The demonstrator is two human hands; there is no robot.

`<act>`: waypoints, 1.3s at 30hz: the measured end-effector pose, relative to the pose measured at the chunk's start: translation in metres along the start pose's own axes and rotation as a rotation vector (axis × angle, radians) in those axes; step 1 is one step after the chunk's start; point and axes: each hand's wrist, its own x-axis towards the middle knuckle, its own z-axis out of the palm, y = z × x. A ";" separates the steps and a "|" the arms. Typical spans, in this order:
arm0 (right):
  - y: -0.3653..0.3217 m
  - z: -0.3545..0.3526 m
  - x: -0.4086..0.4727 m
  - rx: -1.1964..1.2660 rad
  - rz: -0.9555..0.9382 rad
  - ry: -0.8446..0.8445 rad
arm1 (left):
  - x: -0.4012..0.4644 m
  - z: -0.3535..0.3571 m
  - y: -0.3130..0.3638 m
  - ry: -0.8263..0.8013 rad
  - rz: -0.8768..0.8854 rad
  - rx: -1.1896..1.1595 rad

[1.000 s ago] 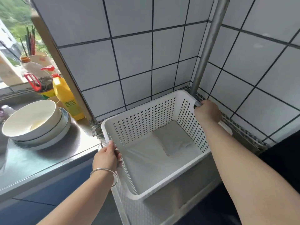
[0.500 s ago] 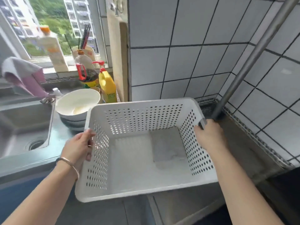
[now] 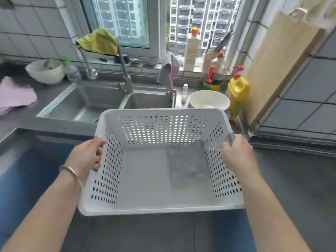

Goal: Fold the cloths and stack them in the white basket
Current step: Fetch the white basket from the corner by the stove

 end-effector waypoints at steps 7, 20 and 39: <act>-0.146 0.112 -0.064 0.077 -0.244 -0.213 | -0.026 -0.189 -0.060 0.350 -0.067 -0.133; -0.401 0.293 -0.197 0.036 -0.841 -0.486 | -0.082 -0.426 -0.162 0.896 -0.278 -0.210; -0.719 0.514 -0.371 -0.035 -1.392 -0.902 | -0.061 -0.691 -0.254 1.332 -0.564 -0.395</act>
